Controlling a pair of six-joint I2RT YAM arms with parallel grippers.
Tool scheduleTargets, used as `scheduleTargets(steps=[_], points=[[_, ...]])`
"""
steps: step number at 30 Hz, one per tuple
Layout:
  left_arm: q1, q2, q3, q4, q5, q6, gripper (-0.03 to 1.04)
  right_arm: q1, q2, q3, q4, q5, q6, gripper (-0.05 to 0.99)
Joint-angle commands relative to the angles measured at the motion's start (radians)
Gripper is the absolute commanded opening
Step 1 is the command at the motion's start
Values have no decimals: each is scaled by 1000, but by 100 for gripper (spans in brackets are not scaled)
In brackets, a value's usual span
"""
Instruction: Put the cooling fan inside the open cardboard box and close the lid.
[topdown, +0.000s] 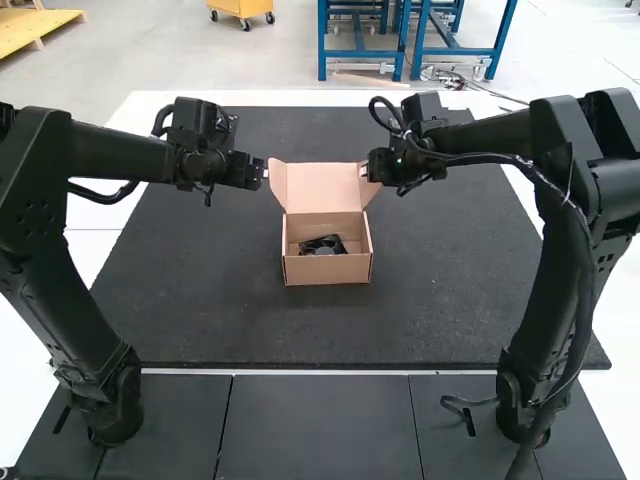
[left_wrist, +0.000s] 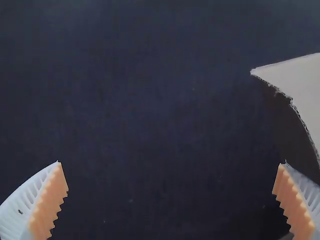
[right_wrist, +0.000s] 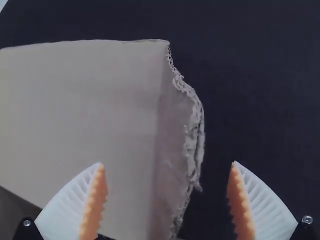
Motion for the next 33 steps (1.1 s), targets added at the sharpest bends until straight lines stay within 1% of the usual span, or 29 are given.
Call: scheduleTargets(steps=[1, 3, 5, 8, 12, 15, 20, 22, 24, 26, 33], points=[[-7, 13, 38, 9, -6, 8, 97, -20, -11, 28, 0, -1, 6, 49], [-7, 16, 37, 11, -6, 8, 97, -20, -17, 28, 1, 1, 8, 46], [-7, 19, 40, 11, -6, 8, 97, -24, -22, 26, 1, 1, 9, 40], [-9, 23, 46, 11, -6, 6, 97, -26, -29, 28, 1, 1, 12, 37], [-12, 24, 53, 5, -6, 8, 97, -26, -48, 28, 1, 3, 14, 37], [-13, 24, 53, 5, -6, 8, 97, -24, -63, 28, -2, 21, 11, 37], [-12, 32, 55, 6, -6, 6, 97, -21, -91, 20, -9, 22, 8, 37], [-15, 32, 55, 6, -6, 5, 97, -21, -102, 15, -9, 22, 6, 33], [-22, 33, 56, 5, -6, 5, 97, -18, -111, 11, -9, 26, 8, 32], [-29, 32, 56, 3, -6, 3, 97, -18, -117, 9, -11, 26, 9, 30], [-45, 33, 63, 3, -6, -3, 97, -21, -117, 6, -37, 26, 8, 30]])
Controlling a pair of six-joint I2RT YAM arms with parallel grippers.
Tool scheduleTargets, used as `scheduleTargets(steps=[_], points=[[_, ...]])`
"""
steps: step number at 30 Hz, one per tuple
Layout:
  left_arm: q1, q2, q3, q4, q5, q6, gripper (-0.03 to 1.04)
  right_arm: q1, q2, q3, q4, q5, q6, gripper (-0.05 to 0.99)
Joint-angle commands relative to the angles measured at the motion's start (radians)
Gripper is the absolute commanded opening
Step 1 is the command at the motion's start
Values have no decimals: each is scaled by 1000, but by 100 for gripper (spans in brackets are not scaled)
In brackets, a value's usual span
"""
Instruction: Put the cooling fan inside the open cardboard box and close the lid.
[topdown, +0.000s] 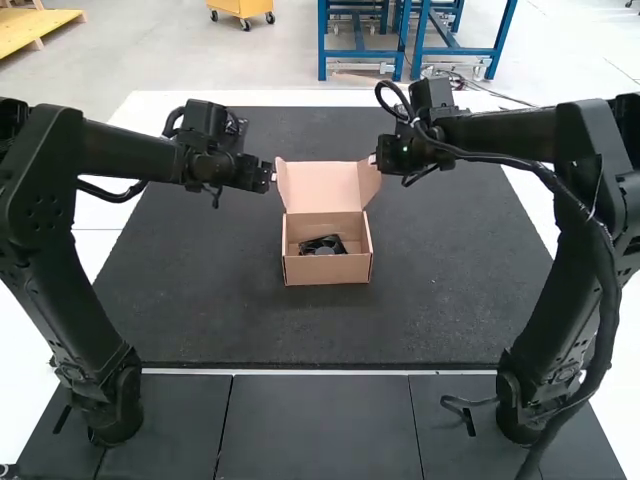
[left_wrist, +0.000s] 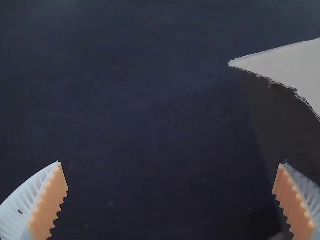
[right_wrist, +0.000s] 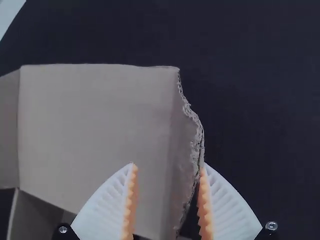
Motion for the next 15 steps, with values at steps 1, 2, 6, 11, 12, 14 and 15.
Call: scheduleTargets(steps=[1, 2, 6, 11, 12, 14, 15], points=[[-11, 3, 42, 6, -6, -2, 97, -22, -22, 4, 2, 11, 4, 30], [-11, 2, 42, 5, -6, -2, 97, -22, -22, 1, 3, 11, 2, 30], [-12, 2, 43, 2, -8, -11, 97, -22, -17, -13, 3, 10, 1, 27], [-12, 2, 43, 0, -8, -11, 97, -22, -14, -22, 5, -2, -4, 18], [-12, 2, 43, 0, -8, -11, 97, -22, -12, -25, 5, -4, -5, 16], [-11, 2, 43, 0, -8, -13, 97, -22, -6, -29, 6, -5, -11, 13], [-12, 2, 43, 0, -8, -13, 97, -21, -5, -29, 8, -5, -18, 10]])
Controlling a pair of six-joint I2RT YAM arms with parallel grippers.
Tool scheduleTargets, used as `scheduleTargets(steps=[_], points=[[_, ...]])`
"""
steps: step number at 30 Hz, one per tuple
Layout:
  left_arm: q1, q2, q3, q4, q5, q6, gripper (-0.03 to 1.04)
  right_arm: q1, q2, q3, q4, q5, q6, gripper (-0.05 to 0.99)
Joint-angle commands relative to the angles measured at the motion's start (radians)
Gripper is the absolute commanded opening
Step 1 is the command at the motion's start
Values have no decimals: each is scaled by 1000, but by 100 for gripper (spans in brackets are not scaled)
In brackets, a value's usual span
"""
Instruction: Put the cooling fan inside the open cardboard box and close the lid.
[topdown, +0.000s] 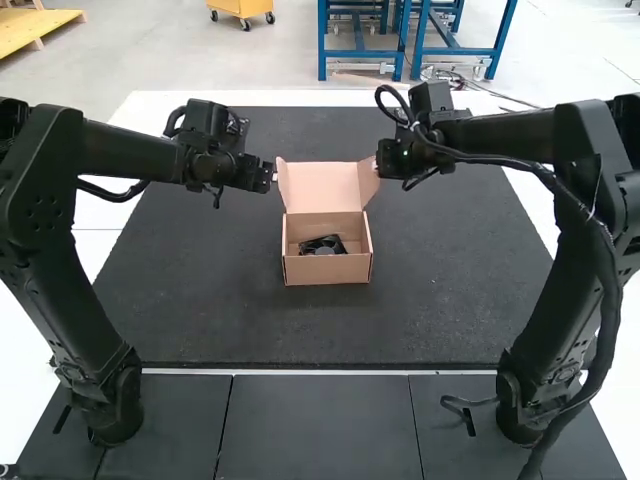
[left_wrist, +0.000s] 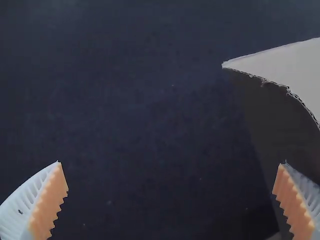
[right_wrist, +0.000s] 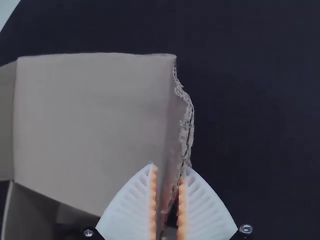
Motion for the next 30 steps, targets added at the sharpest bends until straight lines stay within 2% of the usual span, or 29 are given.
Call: scheduleTargets(steps=[1, 8, 14, 24, 30], points=[[-8, 2, 40, 5, -8, -10, 97, -22, -3, -7, 8, -6, -16, 9], [-8, 0, 42, -1, -8, -15, 97, -16, -3, -10, 18, -6, -18, 1], [-10, -1, 42, -5, -8, -16, 97, -1, -8, -30, 16, -12, -16, -1], [-48, -26, 37, -53, -3, -39, 97, 68, -20, -67, 15, -10, -4, -1], [-68, -47, 35, -65, -3, -53, 97, 71, -57, -114, 82, -7, 19, -2]])
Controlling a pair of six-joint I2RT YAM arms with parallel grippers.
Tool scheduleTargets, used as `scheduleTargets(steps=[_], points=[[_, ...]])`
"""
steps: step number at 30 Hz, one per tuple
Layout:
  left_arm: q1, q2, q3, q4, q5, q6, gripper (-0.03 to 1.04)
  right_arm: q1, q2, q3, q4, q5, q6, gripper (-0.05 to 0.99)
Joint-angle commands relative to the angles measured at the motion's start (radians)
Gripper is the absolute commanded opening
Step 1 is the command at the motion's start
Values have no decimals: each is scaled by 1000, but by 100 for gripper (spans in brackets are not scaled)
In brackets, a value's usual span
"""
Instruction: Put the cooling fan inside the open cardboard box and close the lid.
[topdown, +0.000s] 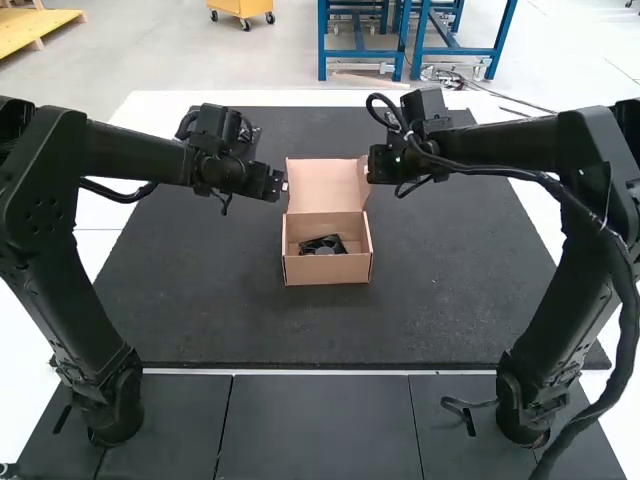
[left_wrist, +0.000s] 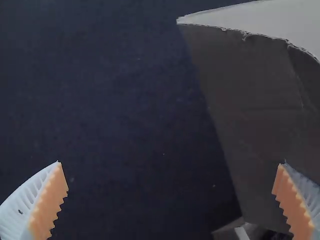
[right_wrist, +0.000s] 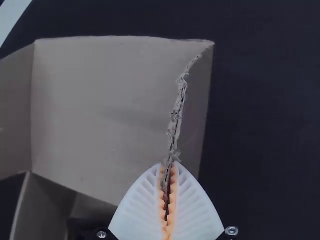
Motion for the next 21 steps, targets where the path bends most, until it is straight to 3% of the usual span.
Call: scheduleTargets(steps=[1, 10, 21], points=[[-8, -49, 35, 2, -3, -17, 97, 17, -17, -40, 3, -14, 13, -2], [-8, -75, 26, -24, -5, -35, 97, 31, -87, -153, 94, -11, 35, -2], [-14, -110, 5, -50, -6, -43, 97, 99, -139, -228, 101, -6, 48, -2]])
